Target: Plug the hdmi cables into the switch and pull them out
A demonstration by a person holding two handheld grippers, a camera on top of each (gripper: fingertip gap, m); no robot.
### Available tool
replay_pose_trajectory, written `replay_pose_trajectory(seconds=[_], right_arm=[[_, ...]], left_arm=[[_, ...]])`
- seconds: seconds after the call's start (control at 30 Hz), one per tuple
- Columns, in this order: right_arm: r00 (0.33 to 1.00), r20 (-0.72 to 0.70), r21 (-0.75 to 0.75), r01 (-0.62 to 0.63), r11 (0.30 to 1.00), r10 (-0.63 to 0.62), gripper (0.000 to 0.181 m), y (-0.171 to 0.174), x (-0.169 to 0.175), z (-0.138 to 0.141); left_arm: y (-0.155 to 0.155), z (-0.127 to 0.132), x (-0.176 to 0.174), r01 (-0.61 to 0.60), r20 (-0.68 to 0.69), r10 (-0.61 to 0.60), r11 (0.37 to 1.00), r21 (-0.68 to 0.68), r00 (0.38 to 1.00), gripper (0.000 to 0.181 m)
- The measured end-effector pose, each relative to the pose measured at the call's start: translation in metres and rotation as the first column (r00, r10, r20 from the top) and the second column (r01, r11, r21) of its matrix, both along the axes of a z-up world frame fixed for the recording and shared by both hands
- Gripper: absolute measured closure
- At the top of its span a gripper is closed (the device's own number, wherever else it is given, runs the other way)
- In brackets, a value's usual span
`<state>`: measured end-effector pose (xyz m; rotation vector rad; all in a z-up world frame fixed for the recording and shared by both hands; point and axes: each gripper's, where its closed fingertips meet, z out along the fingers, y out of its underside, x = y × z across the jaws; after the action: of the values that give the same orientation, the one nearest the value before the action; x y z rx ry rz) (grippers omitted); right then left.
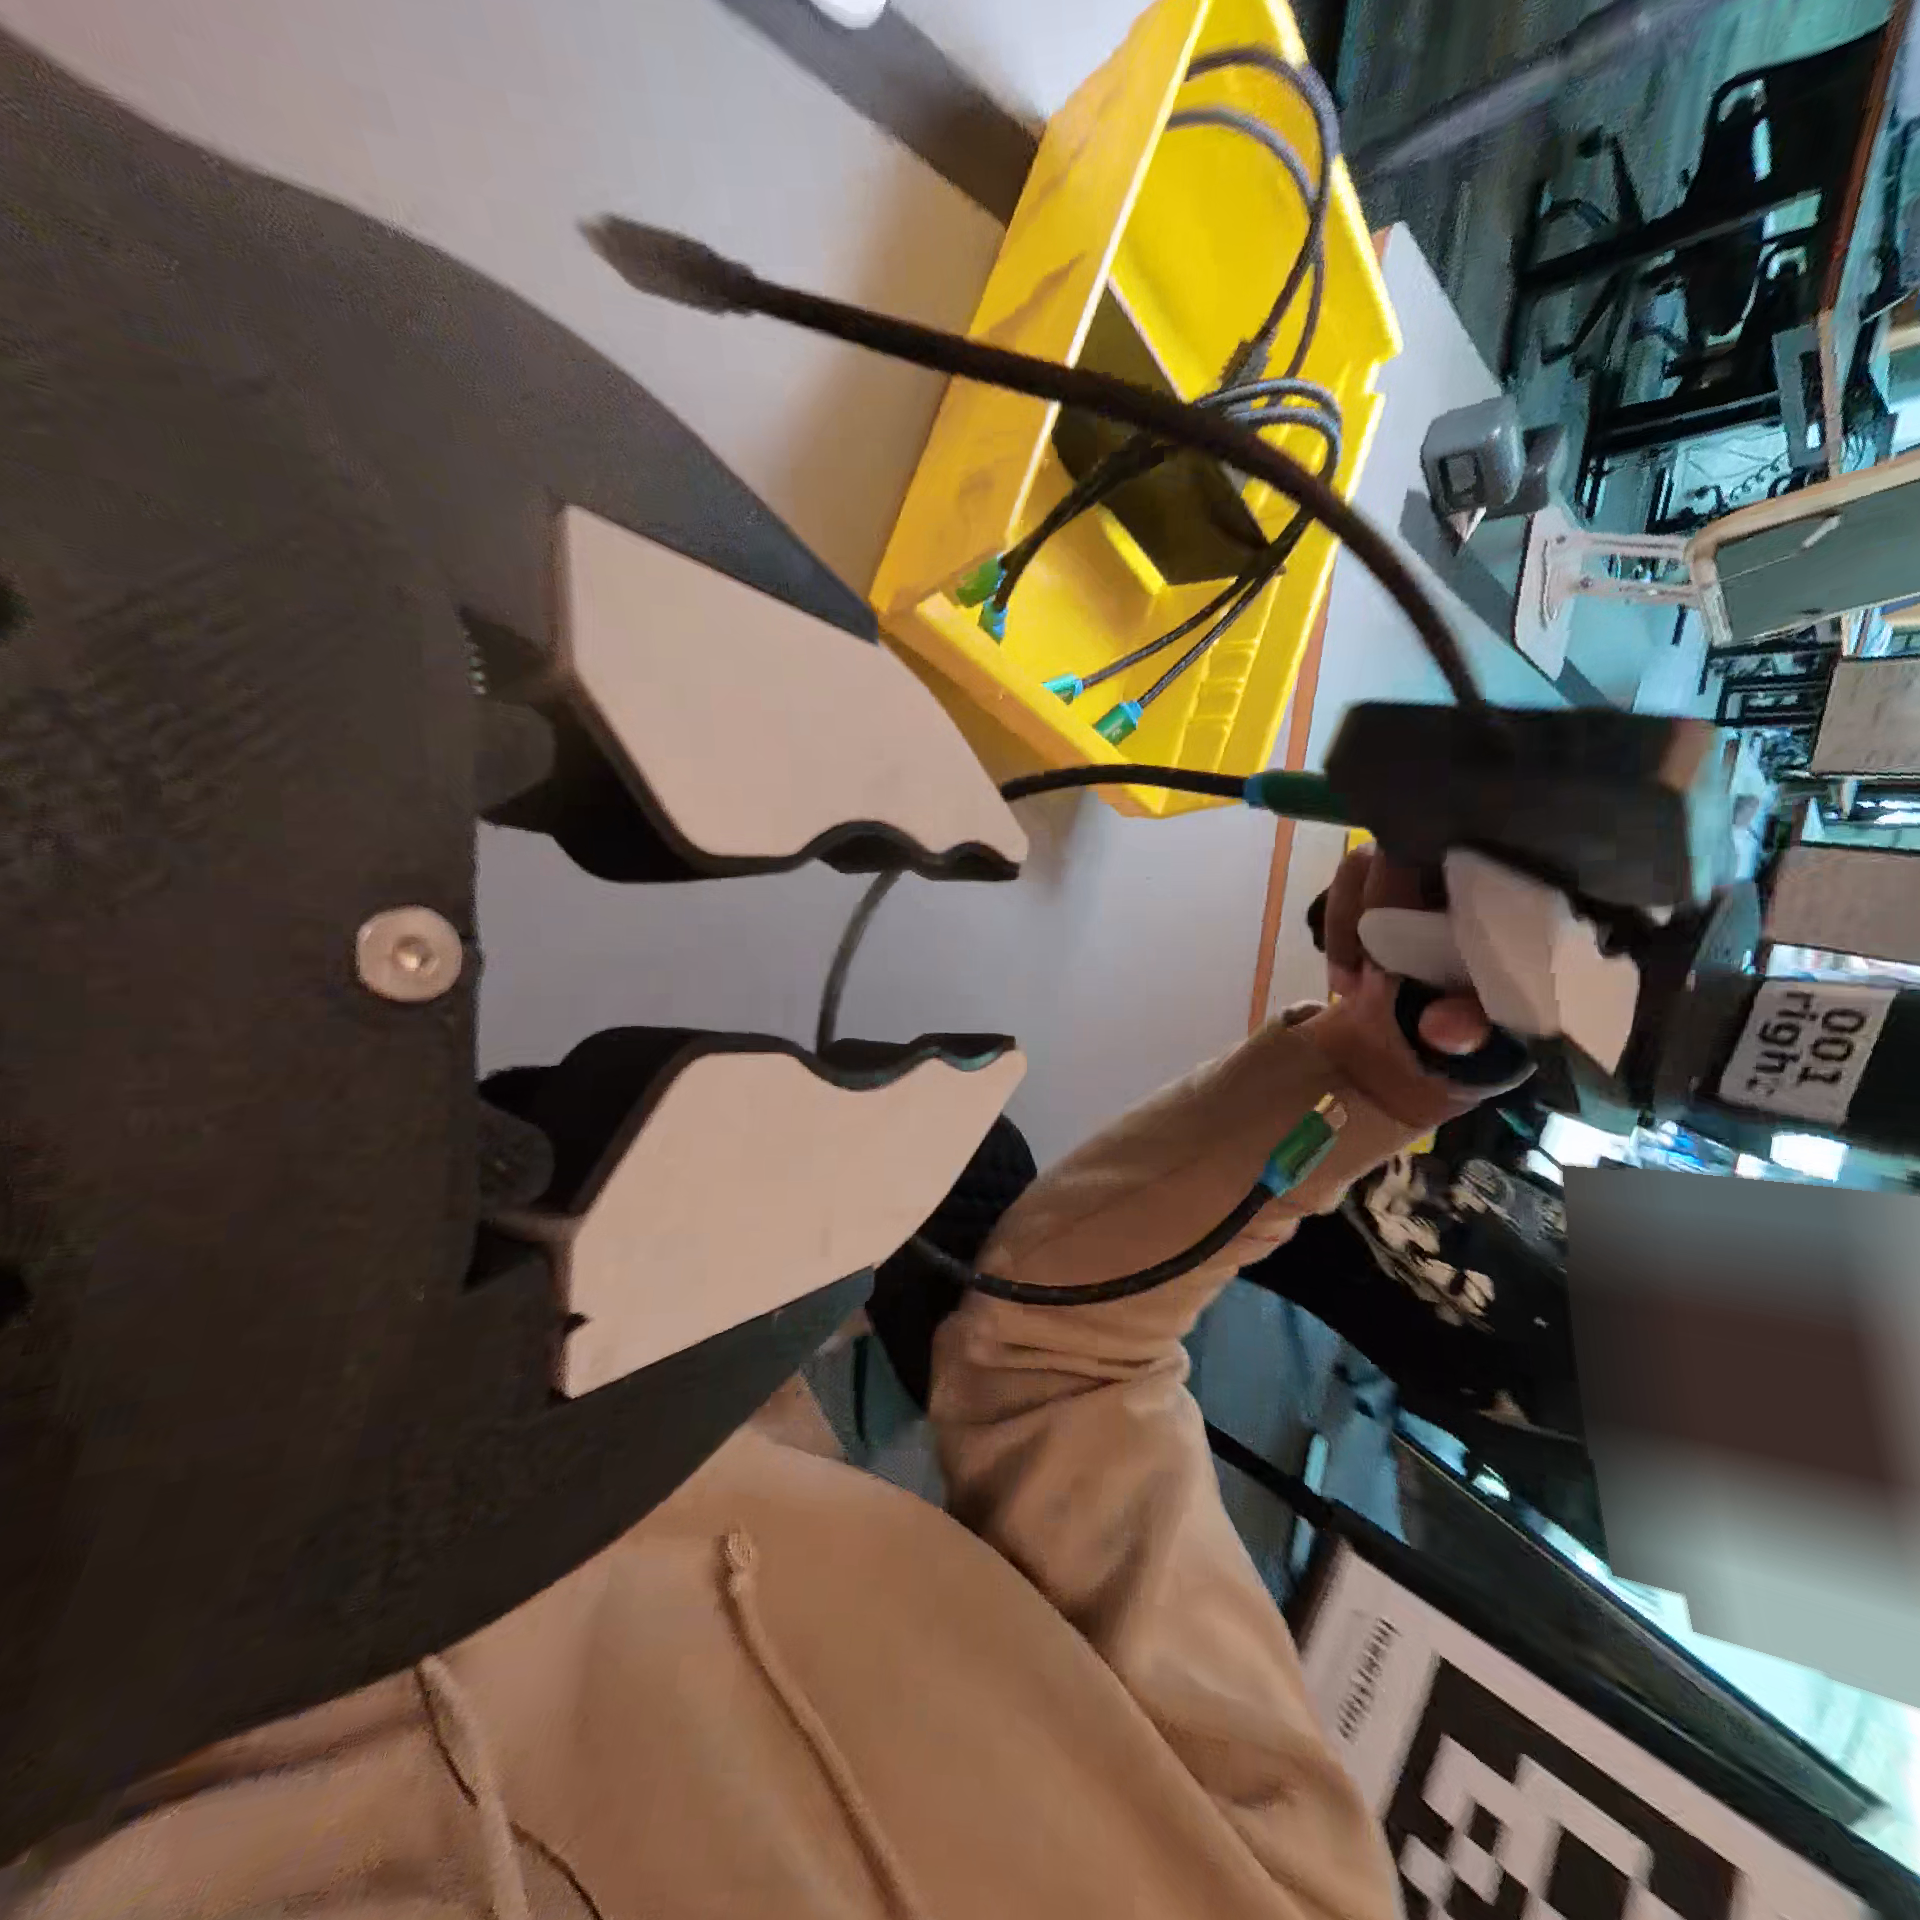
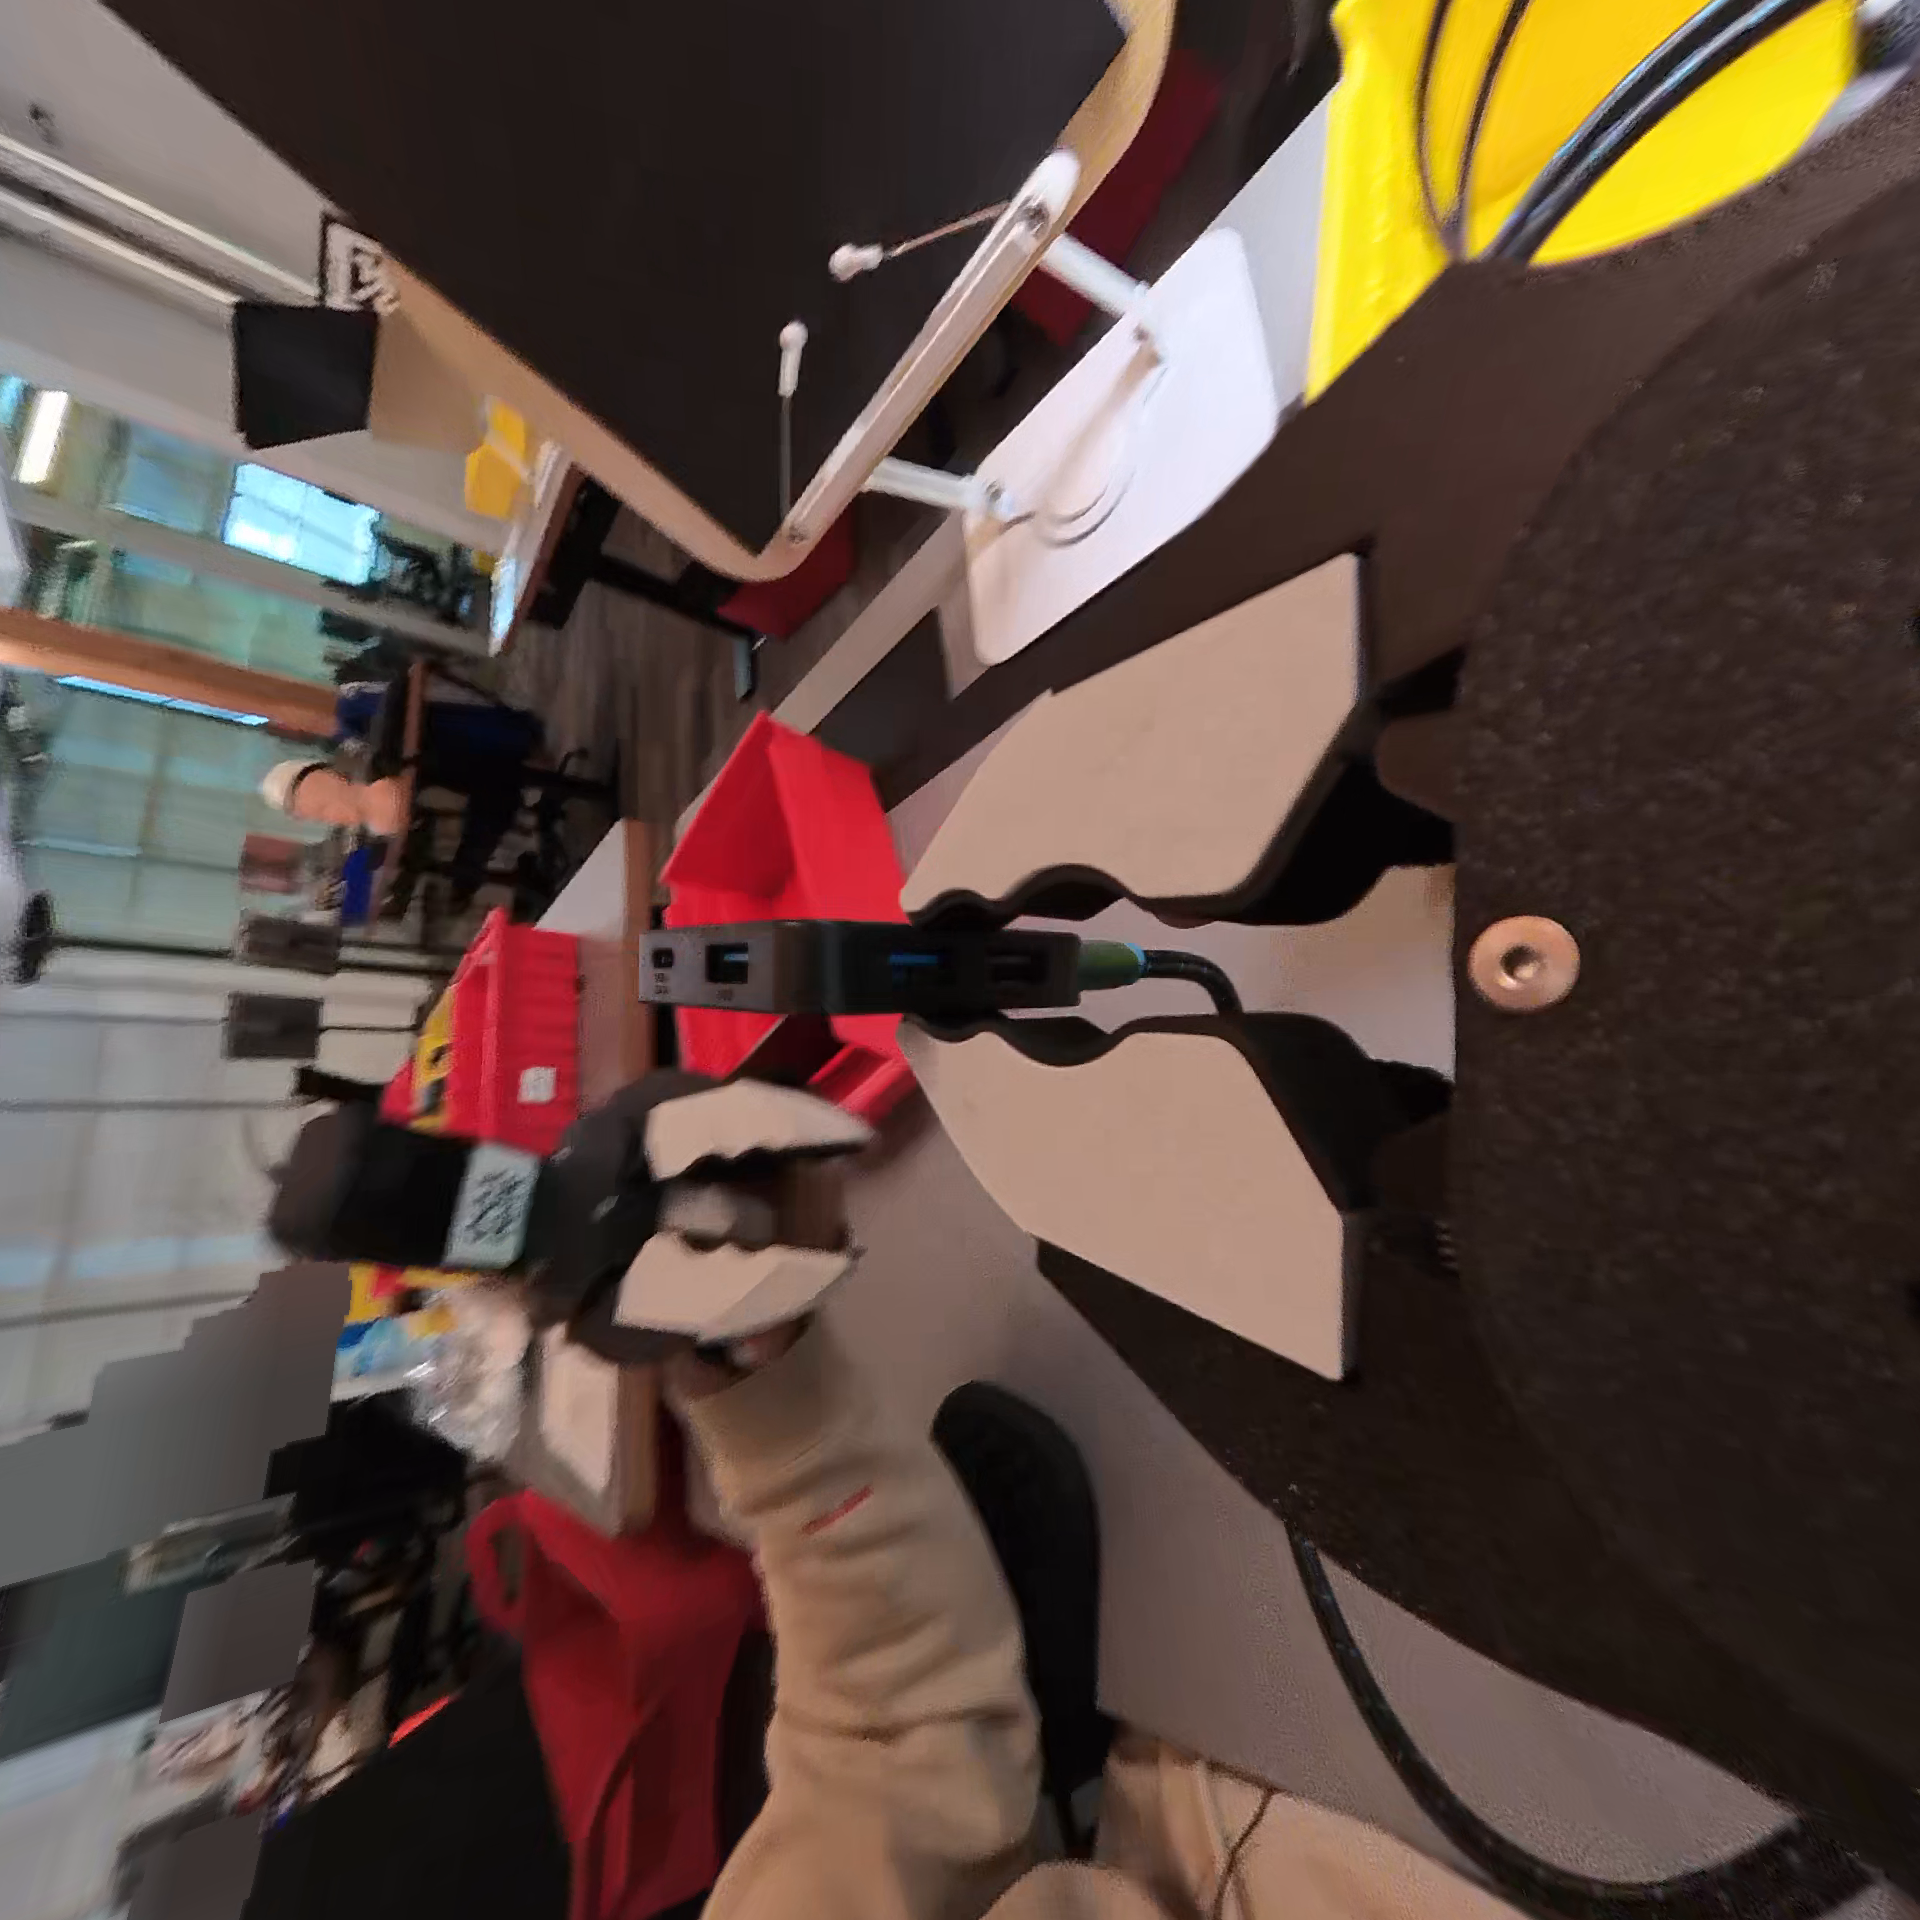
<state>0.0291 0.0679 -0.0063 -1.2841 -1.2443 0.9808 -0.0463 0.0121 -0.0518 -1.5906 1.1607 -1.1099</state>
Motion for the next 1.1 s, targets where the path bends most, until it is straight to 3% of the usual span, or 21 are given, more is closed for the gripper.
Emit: replay_pose_trajectory(seconds=[0.1,0.17,0.3,0.4,0.43,0.57,0.73,0.93,1.1], right_arm=[[0.987,0.158,0.032,0.034,0.999,-0.038,0.168,0.001,0.008,-0.022],[0.962,0.271,0.037,-0.030,0.999,0.019,0.168,-0.013,-0.004,-0.041],[0.856,0.485,0.013,-0.212,0.977,0.179,0.168,-0.051,-0.044,-0.083],[0.839,0.493,0.017,-0.274,0.962,0.230,0.168,-0.066,-0.062,-0.089],[0.845,0.485,0.019,-0.271,0.962,0.228,0.167,-0.065,-0.063,-0.088],[0.949,0.236,0.006,-0.215,0.977,0.208,0.160,-0.049,-0.053,-0.046],[0.995,-0.014,0.023,-0.095,0.995,0.095,0.154,-0.009,-0.016,-0.013],[0.973,-0.214,-0.107,-0.112,0.988,0.087,0.162,0.024,-0.007,-0.024],[0.938,-0.293,-0.062,-0.209,0.976,0.183,0.155,-0.003,-0.052,-0.018]], left_arm=[[0.004,0.011,0.004,-0.121,-0.056,0.131,0.979,0.163,0.990,0.147],[0.009,0.009,0.007,-0.173,-0.097,0.200,0.955,0.239,0.975,0.142],[0.006,-0.030,0.020,-0.102,-0.303,0.180,0.961,0.256,0.936,0.133],[-0.005,-0.062,0.023,0.022,-0.455,0.087,0.973,0.228,0.886,0.167],[-0.003,-0.062,0.024,0.016,-0.442,0.093,0.972,0.236,0.892,0.167],[0.009,-0.035,0.016,-0.057,-0.270,0.122,0.970,0.238,0.955,0.167],[0.021,0.017,-0.011,-0.145,0.134,0.123,0.975,0.170,0.983,0.167],[0.018,0.058,-0.030,-0.087,0.512,0.048,0.995,0.051,0.858,0.167],[0.031,0.061,-0.025,-0.127,0.660,0.111,0.992,-0.024,0.743,0.167]])
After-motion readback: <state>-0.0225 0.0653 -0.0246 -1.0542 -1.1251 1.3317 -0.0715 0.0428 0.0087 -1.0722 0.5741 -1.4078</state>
